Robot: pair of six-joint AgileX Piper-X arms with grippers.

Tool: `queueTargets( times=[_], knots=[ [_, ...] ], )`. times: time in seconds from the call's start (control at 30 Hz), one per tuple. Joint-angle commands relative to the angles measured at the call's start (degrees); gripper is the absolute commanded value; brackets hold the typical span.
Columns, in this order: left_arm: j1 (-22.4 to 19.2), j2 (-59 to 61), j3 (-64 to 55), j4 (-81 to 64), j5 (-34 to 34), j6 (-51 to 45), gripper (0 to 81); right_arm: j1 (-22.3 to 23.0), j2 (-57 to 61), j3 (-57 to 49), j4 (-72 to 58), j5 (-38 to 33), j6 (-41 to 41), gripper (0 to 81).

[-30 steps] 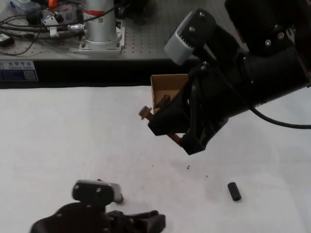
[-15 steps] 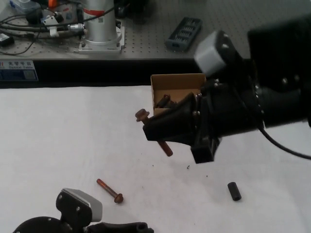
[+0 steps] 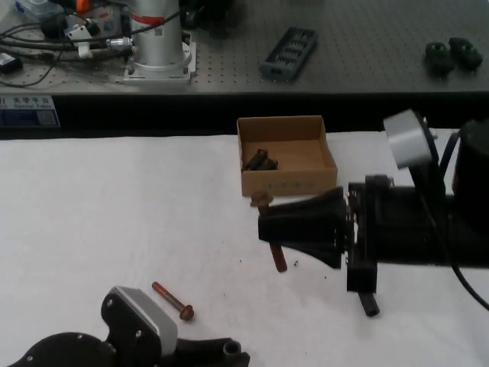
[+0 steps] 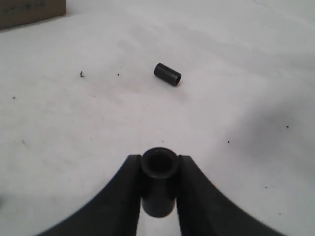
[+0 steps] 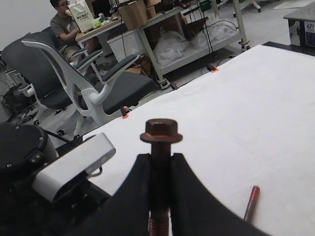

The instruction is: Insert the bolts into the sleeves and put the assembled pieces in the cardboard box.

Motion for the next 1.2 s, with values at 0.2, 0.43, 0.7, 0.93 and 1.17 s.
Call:
queueTargets(
  times=[0.2, 0.43, 0.7, 0.93, 1.17],
  knots=[
    [0.2, -0.6, -3.2, -1.5, 2.1, 3.2, 11.3, -0.3, -0.8, 5.0, -5.1, -1.7, 2.2, 2.2],
    [0.2, -0.6, -5.0, -1.7, 6.0, -0.4, 11.3, -0.3, -0.8, 5.0, -13.7, -1.8, 6.9, 2.2],
    [0.2, -0.6, -5.9, -3.6, 9.0, -6.1, 11.3, -0.3, -0.8, 5.2, -17.1, -1.1, 6.7, 2.2],
    [0.2, -0.6, -5.9, -4.7, 10.7, -8.5, 11.3, -2.4, -0.8, 8.0, -19.0, -1.0, 7.4, 2.2],
    [0.2, -0.6, -5.9, -7.6, 11.8, -10.4, 11.3, -3.5, -0.8, 8.9, -21.6, -1.2, 9.7, 2.2]
  ],
)
